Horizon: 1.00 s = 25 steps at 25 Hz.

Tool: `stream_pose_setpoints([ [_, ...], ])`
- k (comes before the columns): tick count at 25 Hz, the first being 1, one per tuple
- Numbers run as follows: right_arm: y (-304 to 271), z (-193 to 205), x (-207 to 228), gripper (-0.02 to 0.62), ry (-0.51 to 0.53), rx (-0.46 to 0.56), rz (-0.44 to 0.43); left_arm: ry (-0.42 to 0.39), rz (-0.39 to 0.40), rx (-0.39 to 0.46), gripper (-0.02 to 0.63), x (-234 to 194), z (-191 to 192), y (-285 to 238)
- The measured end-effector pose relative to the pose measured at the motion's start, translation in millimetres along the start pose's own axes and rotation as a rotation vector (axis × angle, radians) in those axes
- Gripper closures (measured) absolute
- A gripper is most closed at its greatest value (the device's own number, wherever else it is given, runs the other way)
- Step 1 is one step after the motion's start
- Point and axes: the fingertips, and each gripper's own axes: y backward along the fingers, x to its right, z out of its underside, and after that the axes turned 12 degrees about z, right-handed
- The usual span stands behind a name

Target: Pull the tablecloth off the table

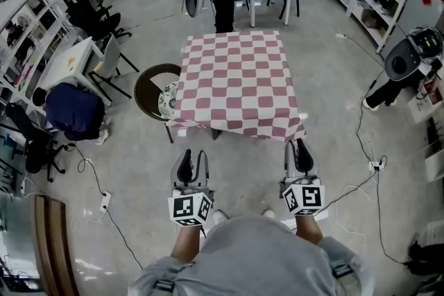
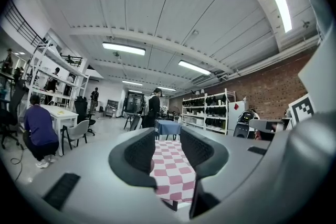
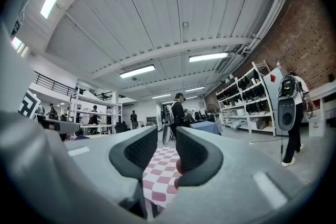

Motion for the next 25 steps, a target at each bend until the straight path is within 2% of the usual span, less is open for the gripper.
stream_pose_setpoints([
  [2, 0.8, 4.3, 7.5, 0.47, -0.006, -0.009, -0.017, 0.003, 0.007, -0.004, 0.447, 9.1, 4.4, -2.4],
  [5, 3.4, 7.1, 18.1, 0.395, 0.001, -0.032, -0.044, -0.002, 0.015, -0.017, 0.387, 25.2, 6.9, -5.6],
  [8, 5.9, 10.1, 32.6, 0.362, 0.015, -0.051, -0.058, 0.001, 0.018, -0.021, 0.357, 43.4, 10.5, -10.7],
  [19, 6.5, 21.1, 90.5, 0.353, 0.046, -0.105, -0.088, 0.046, 0.012, -0.052, 0.354, 105.5, 42.1, -29.2],
  [25, -6.2, 27.8, 89.8, 0.353, 0.048, -0.121, -0.112, 0.043, 0.007, -0.077, 0.354, 109.9, 50.3, -37.3],
])
